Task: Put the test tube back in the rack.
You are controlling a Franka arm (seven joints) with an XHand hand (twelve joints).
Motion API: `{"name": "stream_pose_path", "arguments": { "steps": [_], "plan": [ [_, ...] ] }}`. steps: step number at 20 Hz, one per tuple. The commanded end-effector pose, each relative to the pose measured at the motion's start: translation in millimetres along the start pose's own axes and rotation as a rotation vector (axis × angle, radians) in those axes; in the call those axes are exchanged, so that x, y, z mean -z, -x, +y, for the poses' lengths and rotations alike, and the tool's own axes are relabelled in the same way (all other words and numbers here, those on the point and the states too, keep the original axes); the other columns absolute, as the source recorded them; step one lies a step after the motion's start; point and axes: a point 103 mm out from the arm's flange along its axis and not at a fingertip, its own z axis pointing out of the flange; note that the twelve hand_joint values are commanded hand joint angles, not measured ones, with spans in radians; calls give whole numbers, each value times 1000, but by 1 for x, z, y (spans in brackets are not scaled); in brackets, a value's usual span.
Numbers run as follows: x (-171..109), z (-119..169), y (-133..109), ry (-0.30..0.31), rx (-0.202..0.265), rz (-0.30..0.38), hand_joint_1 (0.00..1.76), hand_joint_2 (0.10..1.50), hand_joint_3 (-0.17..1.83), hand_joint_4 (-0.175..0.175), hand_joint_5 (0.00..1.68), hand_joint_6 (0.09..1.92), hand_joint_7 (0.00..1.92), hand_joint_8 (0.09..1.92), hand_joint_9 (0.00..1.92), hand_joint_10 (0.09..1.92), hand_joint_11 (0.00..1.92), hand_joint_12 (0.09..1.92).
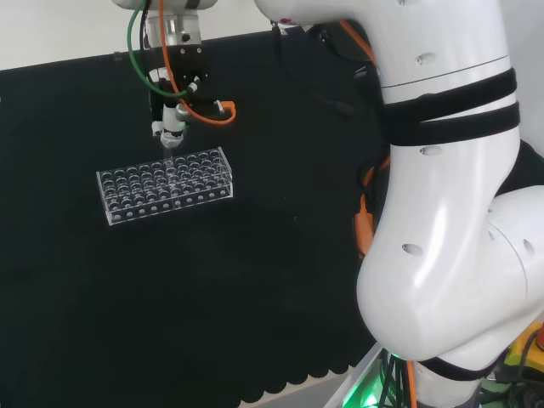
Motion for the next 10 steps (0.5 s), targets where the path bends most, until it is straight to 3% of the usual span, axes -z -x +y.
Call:
{"name": "stream_pose_path", "arguments": {
  "steps": [1, 10],
  "plan": [
    [-6, 0, -6, -4, 15, 11, 1446, 496, 811, -175, 1402, 456, 1505, 555, 1470, 199, 918, 1170],
    [-11, -3, -8, -14, 26, 18, 1446, 496, 811, -175, 1402, 456, 1506, 555, 1471, 199, 917, 1170]
  ]
}}
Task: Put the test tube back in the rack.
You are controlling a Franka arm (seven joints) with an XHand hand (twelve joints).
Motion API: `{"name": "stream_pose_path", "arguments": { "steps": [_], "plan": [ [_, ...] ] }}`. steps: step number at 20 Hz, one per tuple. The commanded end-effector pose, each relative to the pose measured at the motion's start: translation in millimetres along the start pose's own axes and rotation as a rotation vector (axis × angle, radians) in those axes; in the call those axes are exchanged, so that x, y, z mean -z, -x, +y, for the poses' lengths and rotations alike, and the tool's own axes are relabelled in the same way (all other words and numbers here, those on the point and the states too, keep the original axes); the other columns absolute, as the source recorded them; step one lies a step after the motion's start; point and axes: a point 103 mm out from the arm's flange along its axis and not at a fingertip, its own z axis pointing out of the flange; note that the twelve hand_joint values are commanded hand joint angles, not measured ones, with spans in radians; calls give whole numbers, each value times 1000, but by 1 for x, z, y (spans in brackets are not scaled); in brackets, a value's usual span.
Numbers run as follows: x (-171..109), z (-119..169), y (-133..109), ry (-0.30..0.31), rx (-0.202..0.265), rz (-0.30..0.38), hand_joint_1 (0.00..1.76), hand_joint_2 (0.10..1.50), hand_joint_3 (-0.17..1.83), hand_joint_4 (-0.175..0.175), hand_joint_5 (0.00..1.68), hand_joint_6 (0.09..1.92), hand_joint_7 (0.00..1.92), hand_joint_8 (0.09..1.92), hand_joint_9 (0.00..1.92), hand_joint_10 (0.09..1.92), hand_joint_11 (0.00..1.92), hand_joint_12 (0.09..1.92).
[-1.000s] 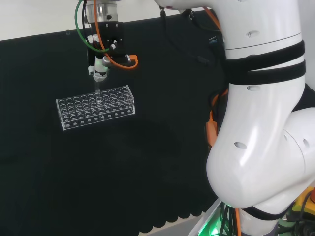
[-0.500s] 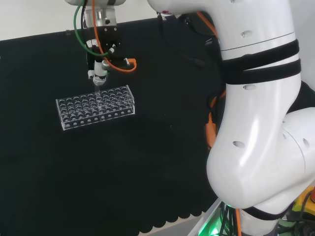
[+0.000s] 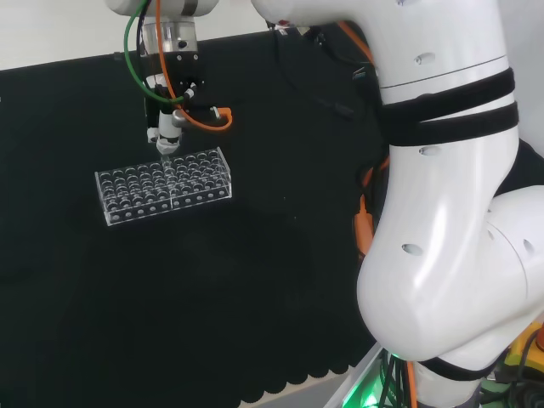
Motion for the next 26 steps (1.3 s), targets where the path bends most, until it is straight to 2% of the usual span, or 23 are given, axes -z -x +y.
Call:
{"name": "stream_pose_path", "arguments": {
  "steps": [1, 9, 11, 13, 14, 16, 19, 21, 26],
  "plan": [
    [-1, -3, 1, -2, 5, 2, 1446, 496, 811, -175, 1402, 456, 1506, 555, 1471, 199, 917, 1170],
    [-5, 0, -3, -16, 14, -5, 1446, 496, 811, -175, 1402, 455, 1506, 554, 1471, 198, 916, 1170],
    [-4, 2, -1, -46, 14, 38, 1445, 501, 804, -175, 1400, 457, 1503, 556, 1467, 200, 908, 1171],
    [-5, 3, 0, -99, 19, 50, 1329, 596, 676, -175, 1370, 463, 1464, 504, 1506, 310, 789, 1252],
    [-6, 2, 2, -114, 19, 59, 1283, 578, 634, -154, 1231, 487, 1393, 530, 1424, 422, 694, 1307],
    [-6, 2, 3, -125, 22, 71, 1216, 514, 632, -91, 866, 651, 1115, 670, 1173, 672, 495, 1420],
    [-5, 1, 3, -116, 26, 77, 1148, 480, 637, -37, 503, 770, 746, 834, 880, 868, 310, 1511],
    [-3, 1, 3, -112, 29, 79, 1128, 477, 633, -24, 416, 758, 625, 878, 792, 909, 257, 1532],
    [8, -4, 2, -84, 40, 75, 1117, 478, 630, -10, 342, 699, 541, 898, 735, 925, 211, 1546]
  ]
}}
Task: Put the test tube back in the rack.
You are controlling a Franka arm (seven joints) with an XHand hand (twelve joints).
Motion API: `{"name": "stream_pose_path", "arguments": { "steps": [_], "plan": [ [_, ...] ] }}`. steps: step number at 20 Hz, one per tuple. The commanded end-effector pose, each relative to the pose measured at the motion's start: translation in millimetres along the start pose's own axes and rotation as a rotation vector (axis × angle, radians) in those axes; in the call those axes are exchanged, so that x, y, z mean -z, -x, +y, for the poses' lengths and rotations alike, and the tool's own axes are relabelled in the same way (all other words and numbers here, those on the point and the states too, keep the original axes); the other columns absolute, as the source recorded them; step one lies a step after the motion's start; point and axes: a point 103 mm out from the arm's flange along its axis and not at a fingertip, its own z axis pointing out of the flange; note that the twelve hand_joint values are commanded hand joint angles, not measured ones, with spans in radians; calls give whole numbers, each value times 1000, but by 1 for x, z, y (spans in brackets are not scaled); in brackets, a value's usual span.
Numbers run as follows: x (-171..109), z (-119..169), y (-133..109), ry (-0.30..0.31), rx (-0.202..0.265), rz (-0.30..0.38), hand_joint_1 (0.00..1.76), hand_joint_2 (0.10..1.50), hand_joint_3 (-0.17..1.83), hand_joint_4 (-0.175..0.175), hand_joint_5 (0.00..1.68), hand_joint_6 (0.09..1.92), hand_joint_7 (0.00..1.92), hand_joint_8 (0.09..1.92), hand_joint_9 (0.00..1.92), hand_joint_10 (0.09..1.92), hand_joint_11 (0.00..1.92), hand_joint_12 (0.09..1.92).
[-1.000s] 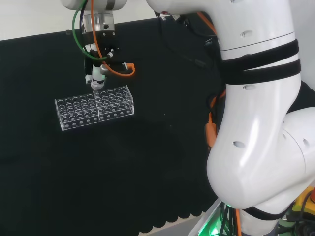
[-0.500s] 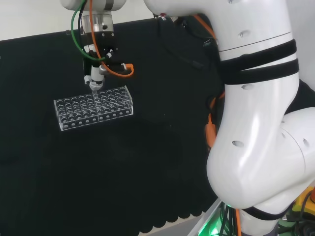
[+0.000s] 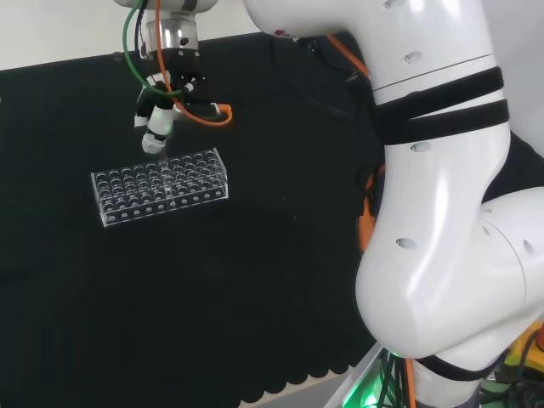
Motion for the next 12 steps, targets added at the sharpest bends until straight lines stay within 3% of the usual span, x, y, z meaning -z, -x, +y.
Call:
{"name": "stream_pose_path", "arguments": {
  "steps": [1, 12],
  "plan": [
    [9, -11, 0, 17, 18, 7, 1116, 478, 629, -7, 338, 681, 524, 904, 717, 934, 201, 1551],
    [112, -82, 2, 278, 95, -44, 1059, 491, 609, 5, 324, 572, 431, 928, 600, 971, 120, 1580]
  ]
}}
